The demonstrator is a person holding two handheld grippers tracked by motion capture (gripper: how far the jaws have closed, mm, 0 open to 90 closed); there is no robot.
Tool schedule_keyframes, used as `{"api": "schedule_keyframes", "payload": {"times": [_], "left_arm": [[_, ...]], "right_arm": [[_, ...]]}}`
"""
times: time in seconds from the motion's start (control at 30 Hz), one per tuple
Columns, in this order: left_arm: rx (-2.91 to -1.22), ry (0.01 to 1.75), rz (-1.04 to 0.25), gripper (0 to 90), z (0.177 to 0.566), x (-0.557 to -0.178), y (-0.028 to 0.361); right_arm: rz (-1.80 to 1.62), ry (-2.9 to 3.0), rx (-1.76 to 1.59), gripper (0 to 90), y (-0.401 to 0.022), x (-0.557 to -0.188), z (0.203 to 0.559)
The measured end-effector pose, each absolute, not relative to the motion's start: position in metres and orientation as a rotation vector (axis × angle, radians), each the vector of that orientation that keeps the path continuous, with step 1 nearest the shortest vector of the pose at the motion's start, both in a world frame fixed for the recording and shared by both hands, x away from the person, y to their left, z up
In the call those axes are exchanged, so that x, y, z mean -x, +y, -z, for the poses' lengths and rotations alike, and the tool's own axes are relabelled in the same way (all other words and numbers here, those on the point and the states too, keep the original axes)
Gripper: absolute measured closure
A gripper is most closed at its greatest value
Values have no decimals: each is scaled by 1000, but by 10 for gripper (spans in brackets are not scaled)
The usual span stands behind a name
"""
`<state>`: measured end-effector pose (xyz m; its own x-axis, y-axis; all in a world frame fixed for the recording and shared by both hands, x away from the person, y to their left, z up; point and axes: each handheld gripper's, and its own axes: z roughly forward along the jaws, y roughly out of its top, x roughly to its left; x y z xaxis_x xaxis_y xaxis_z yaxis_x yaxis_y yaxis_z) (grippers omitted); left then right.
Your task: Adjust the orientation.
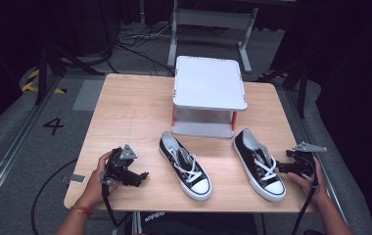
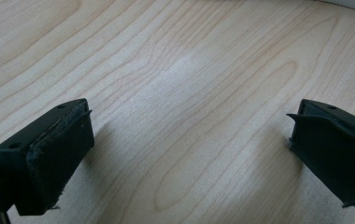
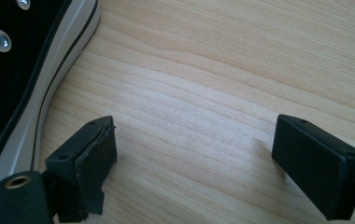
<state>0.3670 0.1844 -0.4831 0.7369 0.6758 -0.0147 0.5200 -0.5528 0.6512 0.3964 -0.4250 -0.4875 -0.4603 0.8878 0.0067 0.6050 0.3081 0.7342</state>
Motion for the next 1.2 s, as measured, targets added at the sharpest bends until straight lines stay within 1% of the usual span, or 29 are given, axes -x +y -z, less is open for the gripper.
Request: {"api": "schedule_keyframes", "payload": {"times": [0.37, 0.43, 0.47, 0.5, 0.53, 0.57, 0.6, 0.7, 0.77, 0.8, 0.87, 0.9, 1.0, 1.2], "left_arm": [[-2293, 862, -310, 13, 483, -366, 185], [-2341, 832, -277, 45, 478, -366, 184], [-2353, 776, -253, 91, 476, -365, 183], [-2363, 730, -237, 203, 473, -364, 182], [-2363, 730, -237, 233, 473, -364, 182], [-2373, 698, -235, 233, 471, -363, 180], [-2384, 683, -266, 183, 467, -362, 175], [-2361, 604, -258, 200, 450, -360, 169], [-2348, 589, -254, 201, 445, -360, 166], [-2338, 545, -261, 202, 434, -360, 160], [-2346, 496, -282, 220, 423, -361, 151], [-2346, 496, -282, 232, 423, -361, 151], [-2365, 418, -321, 240, 409, -365, 133], [-2433, 331, -315, 232, 405, -379, 113]], "right_arm": [[-955, 2173, -1341, 145, -424, -395, 487], [-954, 2171, -1338, 145, -425, -394, 487], [-955, 2171, -1339, 145, -425, -393, 487], [-955, 2171, -1339, 145, -425, -393, 488], [-955, 2171, -1339, 145, -425, -393, 488], [-955, 2172, -1338, 145, -425, -393, 488], [-955, 2172, -1339, 145, -425, -393, 488], [-956, 2172, -1339, 145, -425, -393, 488], [-957, 2172, -1339, 145, -425, -393, 488], [-956, 2172, -1338, 145, -425, -393, 488], [-955, 2172, -1337, 145, -425, -393, 488], [-955, 2172, -1337, 145, -425, -393, 488], [-955, 2172, -1337, 145, -425, -393, 488], [-955, 2172, -1337, 145, -425, -393, 488]]}}
